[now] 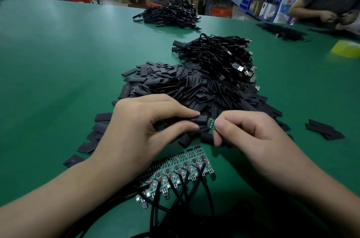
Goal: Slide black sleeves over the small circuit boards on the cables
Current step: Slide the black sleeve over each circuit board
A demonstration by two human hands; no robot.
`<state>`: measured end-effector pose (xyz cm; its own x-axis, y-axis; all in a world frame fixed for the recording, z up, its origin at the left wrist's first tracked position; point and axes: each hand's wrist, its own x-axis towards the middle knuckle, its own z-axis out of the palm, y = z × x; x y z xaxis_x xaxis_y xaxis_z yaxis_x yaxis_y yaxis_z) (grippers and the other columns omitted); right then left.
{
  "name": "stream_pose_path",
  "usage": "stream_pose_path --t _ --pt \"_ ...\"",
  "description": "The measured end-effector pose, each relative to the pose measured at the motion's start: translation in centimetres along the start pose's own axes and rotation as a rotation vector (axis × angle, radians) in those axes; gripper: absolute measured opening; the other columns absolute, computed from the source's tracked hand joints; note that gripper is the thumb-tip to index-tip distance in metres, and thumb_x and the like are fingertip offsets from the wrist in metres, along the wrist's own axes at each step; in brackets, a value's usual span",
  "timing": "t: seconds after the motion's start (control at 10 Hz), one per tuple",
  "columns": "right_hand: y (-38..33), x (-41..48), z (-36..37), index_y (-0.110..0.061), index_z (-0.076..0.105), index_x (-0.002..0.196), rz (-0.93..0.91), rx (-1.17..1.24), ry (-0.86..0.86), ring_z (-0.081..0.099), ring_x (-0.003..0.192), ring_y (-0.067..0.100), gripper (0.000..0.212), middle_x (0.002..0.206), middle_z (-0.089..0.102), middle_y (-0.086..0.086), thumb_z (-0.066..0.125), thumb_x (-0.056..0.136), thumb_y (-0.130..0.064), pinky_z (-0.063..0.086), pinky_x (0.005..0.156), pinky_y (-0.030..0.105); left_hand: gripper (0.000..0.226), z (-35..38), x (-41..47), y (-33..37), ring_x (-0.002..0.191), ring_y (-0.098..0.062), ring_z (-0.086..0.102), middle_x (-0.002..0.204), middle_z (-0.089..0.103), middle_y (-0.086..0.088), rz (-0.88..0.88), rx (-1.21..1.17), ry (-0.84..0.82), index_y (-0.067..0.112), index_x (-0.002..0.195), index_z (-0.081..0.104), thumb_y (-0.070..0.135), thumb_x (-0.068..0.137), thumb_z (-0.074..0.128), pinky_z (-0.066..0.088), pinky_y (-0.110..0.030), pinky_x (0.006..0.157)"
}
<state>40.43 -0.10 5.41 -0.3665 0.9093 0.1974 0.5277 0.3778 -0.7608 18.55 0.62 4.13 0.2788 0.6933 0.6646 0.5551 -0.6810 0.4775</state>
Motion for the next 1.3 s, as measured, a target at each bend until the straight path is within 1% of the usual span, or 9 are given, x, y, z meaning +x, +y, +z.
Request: stream_pose_path --t 0.3,0.4,0.5,0.7,0.8,1.0,1.1,1.2,1.3 --pt "0.18 0.1 -0.12 -0.027 0.067 0.072 0.053 -0.019 -0.051 0.034 0.048 0.003 0.034 0.051 0.038 -0.011 0.048 0.091 -0.048 0.028 0.049 0.018 0.009 -0.24 -0.27 -0.92 0.086 0.001 0.066 0.098 0.071 0.016 0.066 0.134 -0.126 0.029 0.1 0.077 0.034 0.095 0.071 0.058 -0.028 0.071" --pt "0.22 0.22 -0.35 -0.024 0.068 0.069 0.146 0.178 -0.119 0.029 0.044 0.004 0.037 0.049 0.034 -0.01 0.051 0.09 -0.049 0.024 0.045 0.014 0.014 -0.3 -0.24 -0.71 0.086 0.006 0.063 0.099 0.07 0.02 0.086 0.151 -0.177 0.033 0.104 0.077 0.039 0.095 0.069 0.052 -0.015 0.072" --pt "0.3 0.2 -0.25 -0.024 0.068 0.07 0.135 0.155 -0.124 0.03 0.046 0.005 0.036 0.05 0.035 -0.009 0.05 0.09 -0.048 0.025 0.046 0.016 0.021 -0.3 -0.09 -0.67 0.08 0.008 0.058 0.1 0.07 0.019 0.096 0.168 -0.203 0.03 0.109 0.079 0.042 0.093 0.073 0.045 -0.006 0.073" --pt "0.12 -0.19 0.11 -0.029 0.065 0.076 -0.051 -0.25 0.019 0.043 0.049 0.007 0.028 0.052 0.047 -0.008 0.051 0.096 -0.043 0.032 0.052 0.016 0.024 -0.61 0.05 -0.61 0.079 0.003 0.064 0.094 0.073 0.011 0.072 0.095 -0.215 0.02 0.105 0.081 0.036 0.087 0.076 0.051 -0.015 0.072" --pt "0.28 -0.14 -0.07 -0.029 0.065 0.075 -0.041 -0.299 0.017 0.046 0.052 0.009 0.028 0.055 0.05 -0.005 0.05 0.094 -0.044 0.032 0.053 0.017 0.024 -0.64 0.17 -0.41 0.08 0.005 0.064 0.093 0.073 0.012 0.038 0.045 -0.258 0.02 0.103 0.081 0.036 0.087 0.073 0.048 -0.01 0.074" --pt "0.73 0.12 -0.48 -0.026 0.07 0.074 0.109 0.038 -0.148 0.031 0.046 0.005 0.038 0.052 0.035 -0.008 0.05 0.094 -0.051 0.026 0.046 0.018 0.022 -0.85 0.27 -0.63 0.081 0.004 0.065 0.095 0.073 0.011 0.06 0.046 -0.25 0.019 0.104 0.08 0.03 0.085 0.08 0.048 -0.009 0.076" --pt "0.76 0.32 -0.6 -0.021 0.07 0.07 0.232 0.287 -0.231 0.027 0.048 0.013 0.037 0.055 0.033 0.003 0.054 0.089 -0.049 0.018 0.046 0.024 0.023 -0.71 0.17 -0.48 0.079 0.001 0.065 0.095 0.073 0.009 0.113 0.081 -0.205 0.019 0.105 0.08 0.031 0.085 0.08 0.051 -0.013 0.074" --pt "0.74 0.41 -0.6 -0.021 0.07 0.069 0.269 0.359 -0.252 0.027 0.049 0.013 0.035 0.054 0.036 -0.002 0.056 0.088 -0.047 0.018 0.047 0.027 0.024 -0.63 0.15 -0.3 0.078 0.002 0.062 0.095 0.073 0.01 0.117 0.101 -0.19 0.022 0.106 0.08 0.03 0.084 0.082 0.052 -0.015 0.07" --pt "0.77 0.23 -0.33 -0.024 0.07 0.073 0.158 0.119 -0.185 0.029 0.046 0.008 0.037 0.051 0.035 -0.008 0.051 0.091 -0.05 0.021 0.046 0.022 0.023 -0.61 0.12 -0.28 0.078 -0.001 0.065 0.095 0.073 0.008 0.125 0.12 -0.218 0.019 0.105 0.08 0.032 0.086 0.08 0.052 -0.017 0.072"
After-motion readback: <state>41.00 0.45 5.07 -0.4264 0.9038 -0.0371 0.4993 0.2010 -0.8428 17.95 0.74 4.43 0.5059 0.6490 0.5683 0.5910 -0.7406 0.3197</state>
